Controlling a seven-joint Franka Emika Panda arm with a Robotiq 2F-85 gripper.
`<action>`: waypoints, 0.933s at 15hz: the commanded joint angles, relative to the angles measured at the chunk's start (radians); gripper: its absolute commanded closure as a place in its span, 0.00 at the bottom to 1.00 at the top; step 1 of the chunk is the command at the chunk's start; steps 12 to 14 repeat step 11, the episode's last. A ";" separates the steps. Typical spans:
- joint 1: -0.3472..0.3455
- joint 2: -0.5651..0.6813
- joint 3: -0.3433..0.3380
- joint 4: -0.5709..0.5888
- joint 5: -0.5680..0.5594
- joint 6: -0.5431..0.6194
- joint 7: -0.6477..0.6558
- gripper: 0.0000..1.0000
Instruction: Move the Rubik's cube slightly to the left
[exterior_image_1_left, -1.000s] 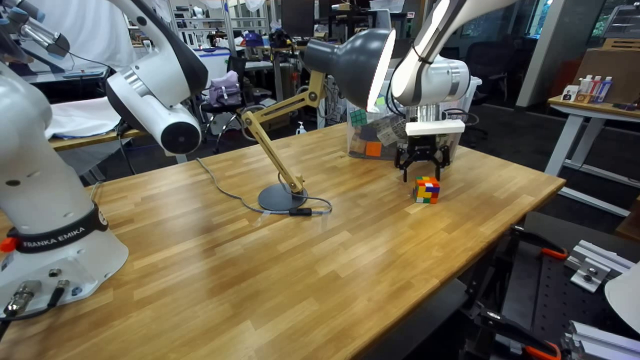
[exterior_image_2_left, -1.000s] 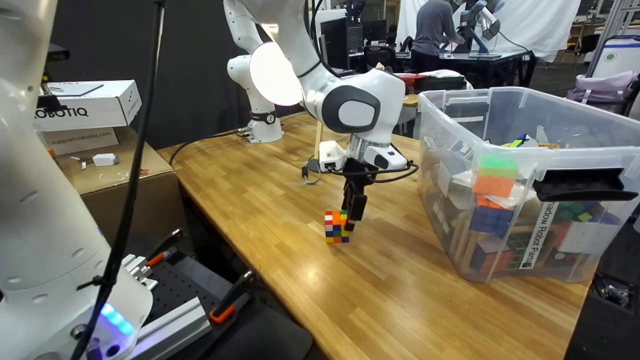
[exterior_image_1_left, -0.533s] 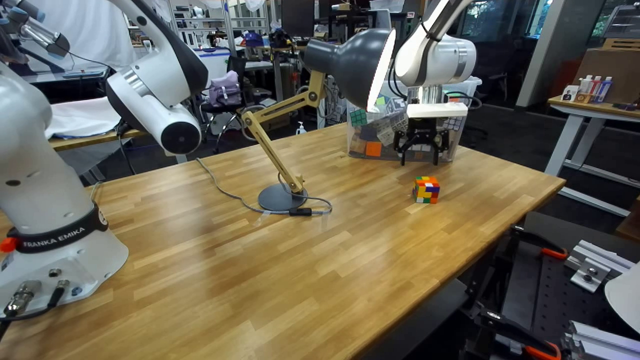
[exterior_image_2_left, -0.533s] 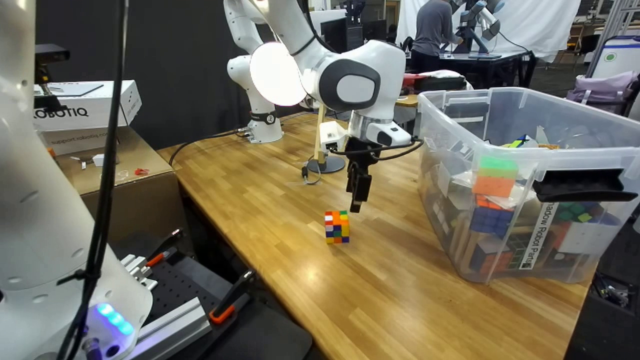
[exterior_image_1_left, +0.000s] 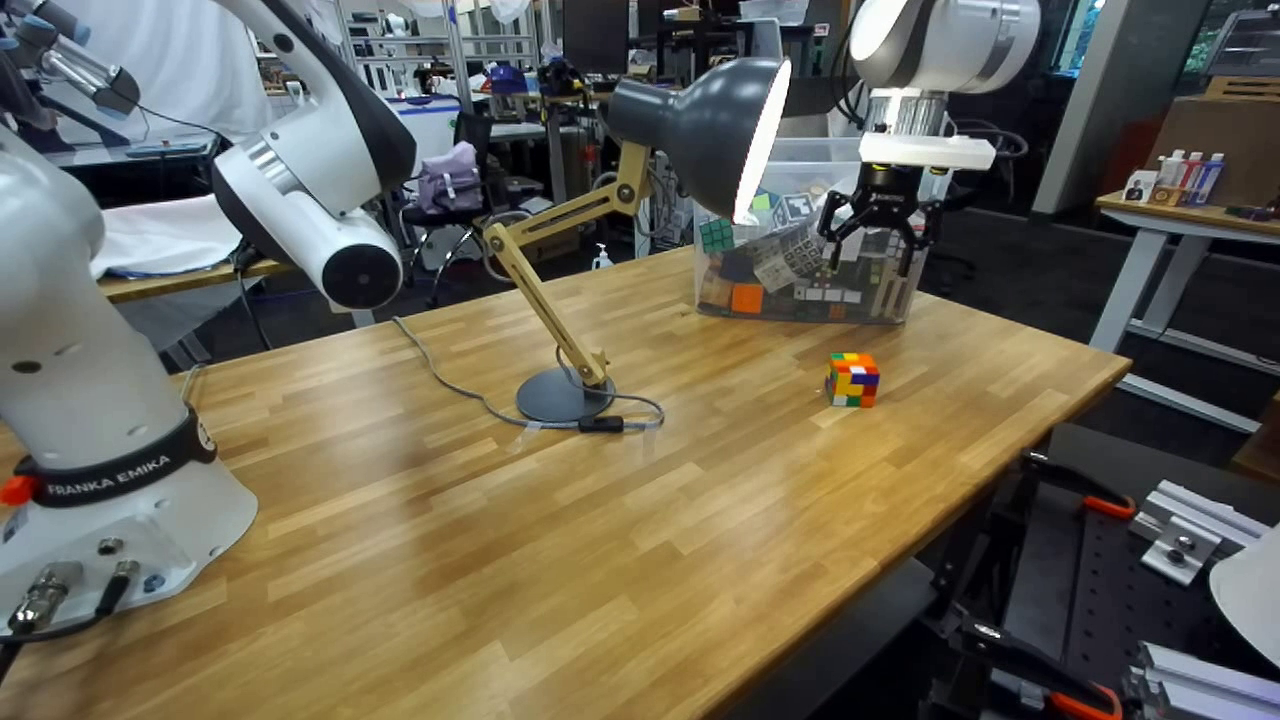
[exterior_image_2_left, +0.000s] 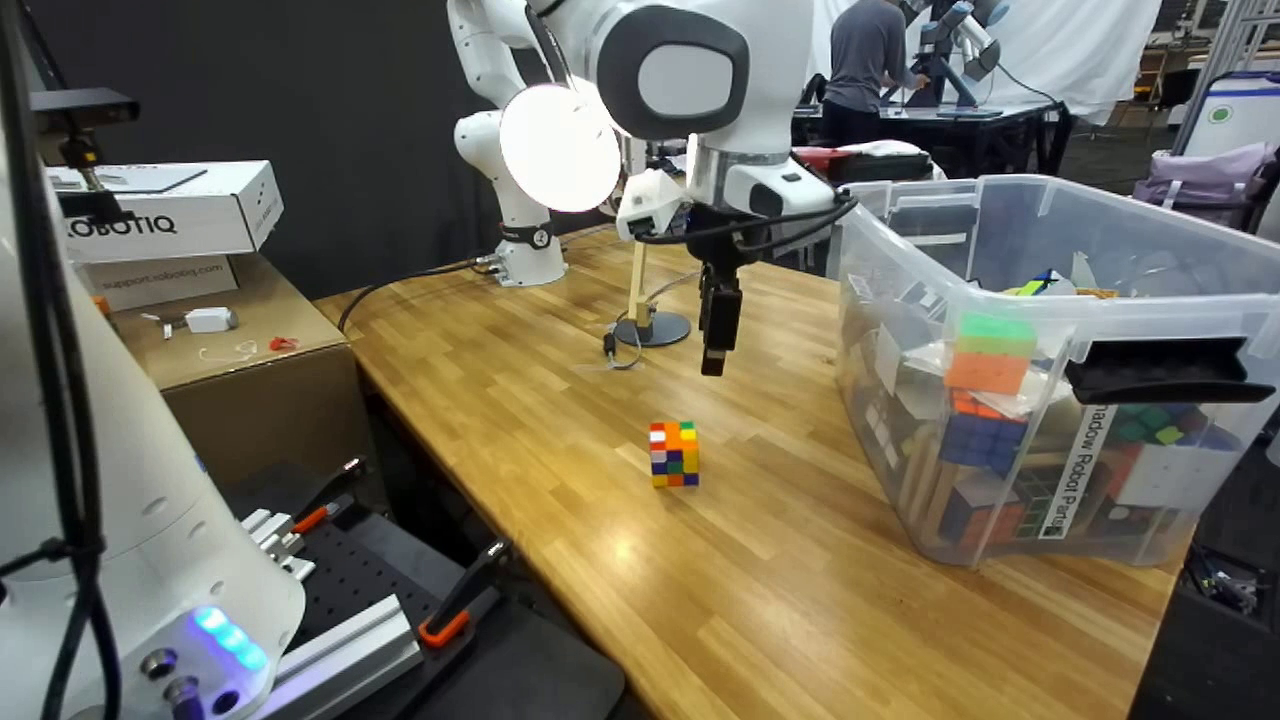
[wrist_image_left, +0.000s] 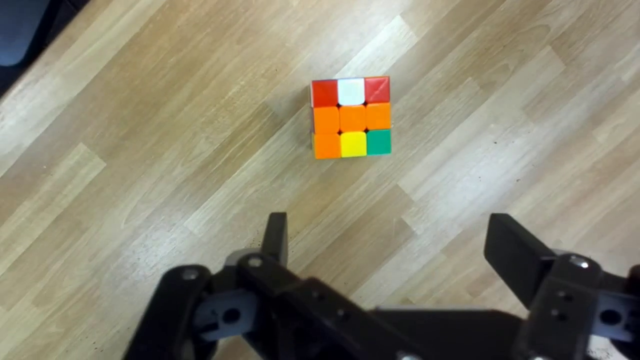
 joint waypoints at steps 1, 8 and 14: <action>-0.014 -0.136 -0.014 -0.095 -0.008 -0.006 0.070 0.00; -0.054 -0.211 -0.026 -0.166 0.005 -0.067 0.101 0.00; -0.066 -0.227 -0.031 -0.177 0.008 -0.096 0.100 0.00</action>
